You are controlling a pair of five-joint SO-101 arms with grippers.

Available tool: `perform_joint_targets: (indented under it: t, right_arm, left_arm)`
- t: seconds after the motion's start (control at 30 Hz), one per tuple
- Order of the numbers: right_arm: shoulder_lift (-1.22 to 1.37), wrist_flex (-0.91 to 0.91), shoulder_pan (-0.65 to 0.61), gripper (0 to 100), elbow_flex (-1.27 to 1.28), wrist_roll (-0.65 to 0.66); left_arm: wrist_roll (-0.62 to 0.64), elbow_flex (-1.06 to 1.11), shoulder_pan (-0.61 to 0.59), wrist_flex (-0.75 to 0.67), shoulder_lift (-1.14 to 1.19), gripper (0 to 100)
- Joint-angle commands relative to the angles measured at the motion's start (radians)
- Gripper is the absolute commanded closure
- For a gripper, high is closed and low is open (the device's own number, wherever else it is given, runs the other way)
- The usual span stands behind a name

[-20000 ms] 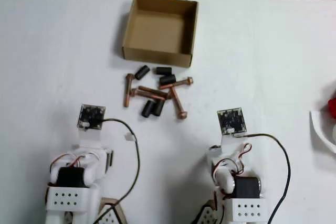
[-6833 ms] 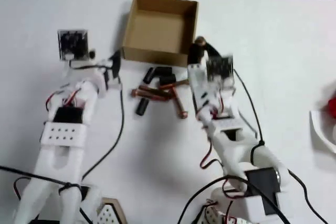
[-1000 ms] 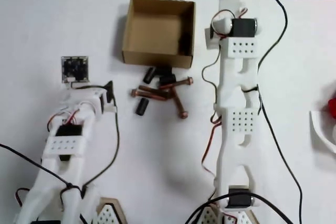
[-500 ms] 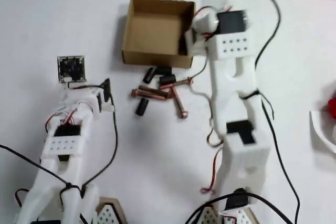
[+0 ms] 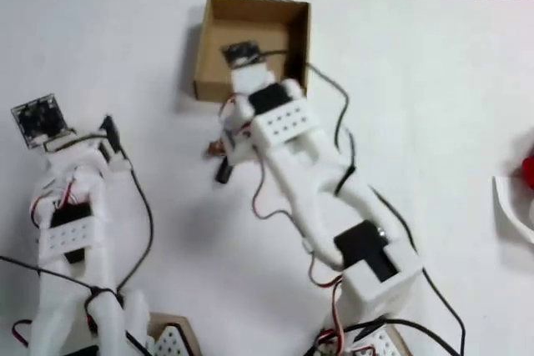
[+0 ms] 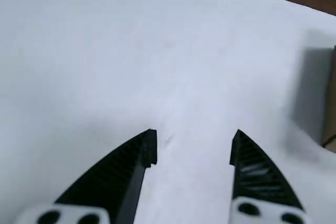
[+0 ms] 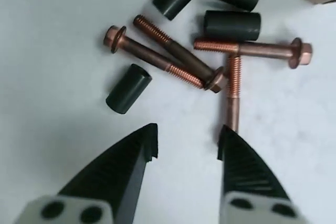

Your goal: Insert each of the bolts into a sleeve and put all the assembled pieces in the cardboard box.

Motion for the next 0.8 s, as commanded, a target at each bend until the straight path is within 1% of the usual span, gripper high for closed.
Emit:
perform_joint_targets:
  t: [0.0,0.13,0.23,0.4,0.6,0.77]
  right_arm:
    - [-0.065,-0.039,-0.059,78.4,0.020,-0.058]
    - [-0.067,-0.073,-0.093,83.1,0.012,-0.153]
    - [-0.064,-0.119,-0.104,84.4,0.021,-0.206]
    - [-0.019,-0.180,-0.151,84.4,0.011,-0.242]
    - [0.087,-0.216,-0.143,84.8,0.008,-0.342]
    - [0.140,-0.219,-0.127,85.0,0.008,-0.367]
  left_arm:
    - [0.011,-0.010,-0.014,-0.026,-0.035,76]
    - [0.012,-0.010,-0.014,-0.026,-0.034,76]
    - [0.012,-0.010,-0.014,-0.026,-0.032,76]
    - [0.012,-0.010,-0.011,-0.026,-0.031,76]
    - [0.012,-0.008,-0.011,-0.026,-0.031,76]
    - [0.012,-0.007,-0.011,-0.026,-0.034,76]
